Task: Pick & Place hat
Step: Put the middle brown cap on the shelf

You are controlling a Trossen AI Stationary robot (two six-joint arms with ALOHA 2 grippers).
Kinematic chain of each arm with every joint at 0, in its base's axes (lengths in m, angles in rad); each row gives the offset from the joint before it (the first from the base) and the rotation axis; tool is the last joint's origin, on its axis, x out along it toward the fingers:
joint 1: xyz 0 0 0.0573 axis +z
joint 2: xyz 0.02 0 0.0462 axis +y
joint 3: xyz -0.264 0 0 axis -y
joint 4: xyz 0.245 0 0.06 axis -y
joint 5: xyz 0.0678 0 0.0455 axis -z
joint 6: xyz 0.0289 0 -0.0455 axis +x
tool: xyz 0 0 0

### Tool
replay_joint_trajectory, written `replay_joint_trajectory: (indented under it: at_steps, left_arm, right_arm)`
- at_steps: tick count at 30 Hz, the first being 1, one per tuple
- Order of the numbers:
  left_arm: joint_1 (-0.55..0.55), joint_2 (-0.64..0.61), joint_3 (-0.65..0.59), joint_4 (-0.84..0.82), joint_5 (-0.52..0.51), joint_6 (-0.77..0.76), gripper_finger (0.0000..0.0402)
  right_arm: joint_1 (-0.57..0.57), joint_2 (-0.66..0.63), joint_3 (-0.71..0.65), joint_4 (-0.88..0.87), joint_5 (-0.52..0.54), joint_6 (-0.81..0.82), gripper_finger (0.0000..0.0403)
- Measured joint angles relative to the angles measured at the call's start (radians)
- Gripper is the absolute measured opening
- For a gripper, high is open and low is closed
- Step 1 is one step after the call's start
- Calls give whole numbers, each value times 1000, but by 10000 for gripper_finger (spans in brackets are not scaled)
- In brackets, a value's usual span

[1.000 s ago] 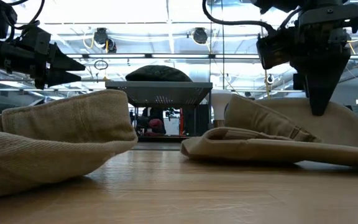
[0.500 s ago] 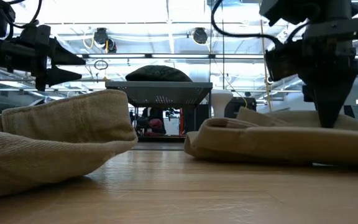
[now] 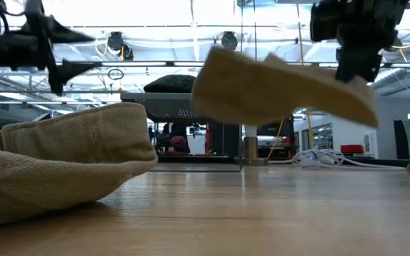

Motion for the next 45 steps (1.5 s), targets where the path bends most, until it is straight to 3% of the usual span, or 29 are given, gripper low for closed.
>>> replay_joint_trajectory:
  at_steps: [4, 13, 20, 27, 40, 45]
  left_arm:
    - [0, 0, 8, 114, 54, -12, 294]
    - [0, 77, 194, 134, 107, 77, 294]
    - [0, 297, 394, 133, 164, 151, 294]
    - [-5, 560, 593, 139, 277, 178, 294]
    - [-106, 935, 922, 229, 377, 256, 294]
    - [-144, 1062, 1033, 224, 420, 232, 294]
  right_arm:
    - [1, -65, 0, 36, -7, -45, 7]
    - [-1, -168, 1, 322, -16, -119, 7]
    - [-4, -215, 2, 664, -76, -161, 7]
    - [-34, -209, 3, 1016, -224, -202, 7]
    - [-87, -162, 3, 1426, -488, -204, 8]
    - [-124, -113, 3, 1475, -517, -189, 7]
